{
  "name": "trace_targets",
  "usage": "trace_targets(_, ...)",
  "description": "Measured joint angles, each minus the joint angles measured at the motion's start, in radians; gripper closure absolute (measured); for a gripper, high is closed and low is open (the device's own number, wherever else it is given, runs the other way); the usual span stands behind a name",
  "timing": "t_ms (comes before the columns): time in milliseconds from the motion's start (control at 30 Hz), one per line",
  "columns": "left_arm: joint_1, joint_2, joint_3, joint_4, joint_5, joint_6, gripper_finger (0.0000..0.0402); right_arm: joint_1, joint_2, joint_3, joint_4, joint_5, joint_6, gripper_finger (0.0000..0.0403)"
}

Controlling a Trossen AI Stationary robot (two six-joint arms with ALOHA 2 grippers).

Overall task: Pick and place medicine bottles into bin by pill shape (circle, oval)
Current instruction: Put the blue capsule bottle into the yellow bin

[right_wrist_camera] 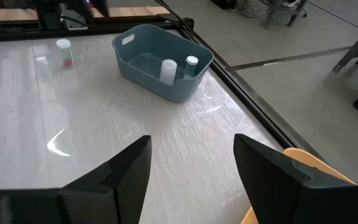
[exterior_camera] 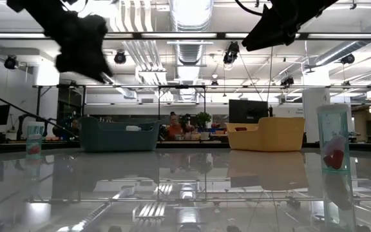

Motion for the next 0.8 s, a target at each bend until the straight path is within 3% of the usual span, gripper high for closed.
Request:
trace_targets(200,-0.015,0.068,0.049,-0.369,0.19,-0.227,0.0238,0.0,0.0,0.0,0.0,-0.001,-0.001,0.0182)
trace_targets(367,-0.049,0.129,0.049,-0.534,0.211,-0.333,0.0238,0.0,0.0,0.0,-0.002,-0.003,-0.002,0.0182)
trace_targets(800,-0.059,0.265,0.051,-0.536,0.209,-0.327,0.0228,0.0,0.0,-0.001,-0.003,-0.003,-0.012,0.0182)
